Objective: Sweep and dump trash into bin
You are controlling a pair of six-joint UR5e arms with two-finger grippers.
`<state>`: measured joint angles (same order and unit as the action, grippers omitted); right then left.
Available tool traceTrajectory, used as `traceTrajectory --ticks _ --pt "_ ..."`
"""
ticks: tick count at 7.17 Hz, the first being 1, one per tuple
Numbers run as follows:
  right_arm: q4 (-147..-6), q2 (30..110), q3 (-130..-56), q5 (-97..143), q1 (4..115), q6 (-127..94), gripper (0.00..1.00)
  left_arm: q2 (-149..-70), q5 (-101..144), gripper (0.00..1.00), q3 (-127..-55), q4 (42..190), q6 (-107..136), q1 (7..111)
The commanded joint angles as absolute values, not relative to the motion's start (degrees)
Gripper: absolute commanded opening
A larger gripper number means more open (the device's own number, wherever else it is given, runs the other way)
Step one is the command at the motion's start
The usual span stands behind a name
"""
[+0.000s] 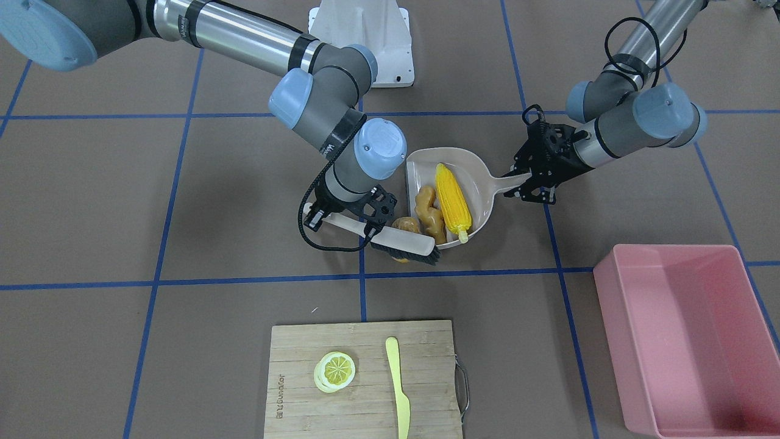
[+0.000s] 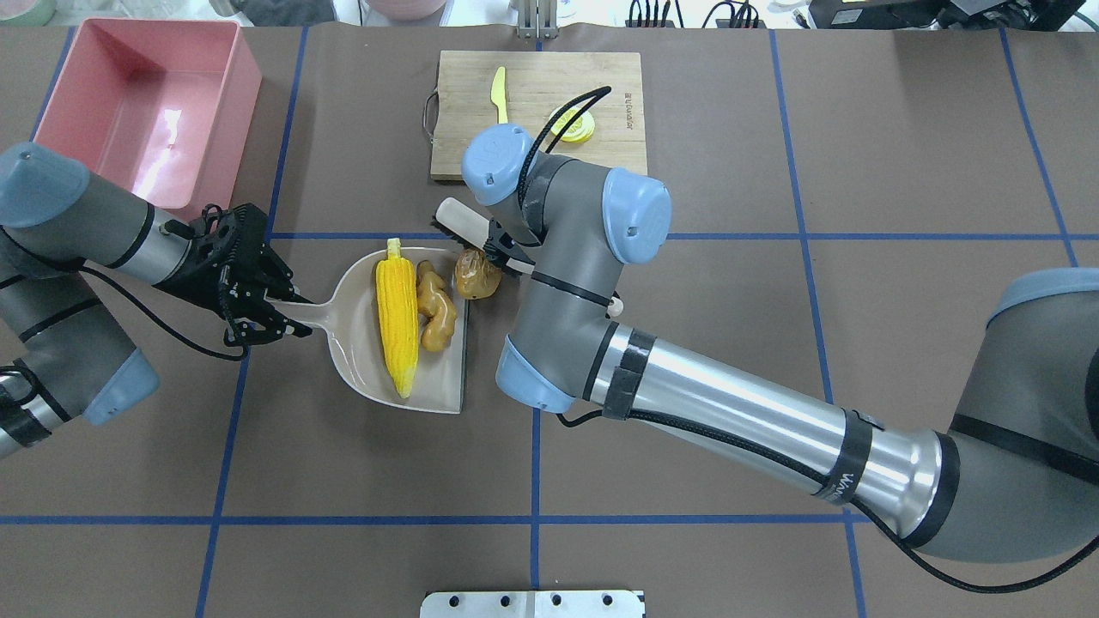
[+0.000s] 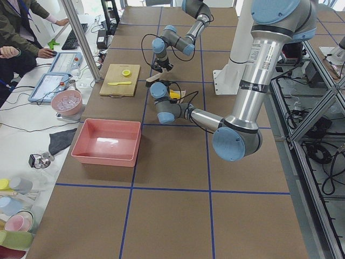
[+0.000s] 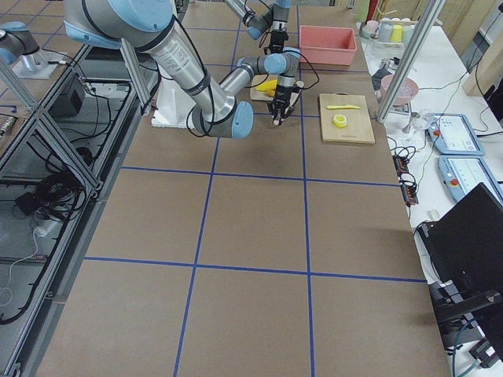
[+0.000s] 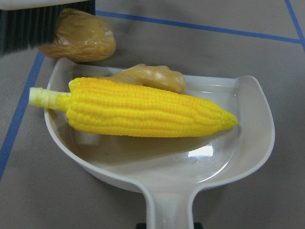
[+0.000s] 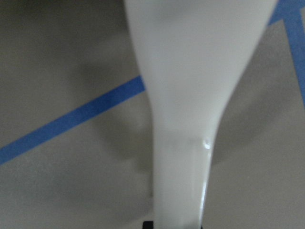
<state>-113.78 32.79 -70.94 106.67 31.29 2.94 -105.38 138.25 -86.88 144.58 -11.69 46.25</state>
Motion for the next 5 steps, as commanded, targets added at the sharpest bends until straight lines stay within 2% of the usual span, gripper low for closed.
traceTrajectory --ticks 1,3,4,5 --pt "-119.5 34.7 -79.2 109.2 30.7 2.5 0.0 -105.4 138.3 0.0 -86.9 144.6 -11.7 46.2" --pt "-123.7 37.3 -85.4 111.6 30.2 2.5 0.0 -105.4 138.3 0.0 -86.9 144.6 -11.7 46.2" --pt "-123.4 42.1 -87.7 117.4 33.2 1.9 0.0 -105.3 138.3 0.0 -86.9 144.6 -11.7 46.2" --pt "-123.5 43.4 -87.4 124.8 35.5 -3.5 0.0 -105.3 138.3 0.0 -86.8 144.6 -11.7 46.2"
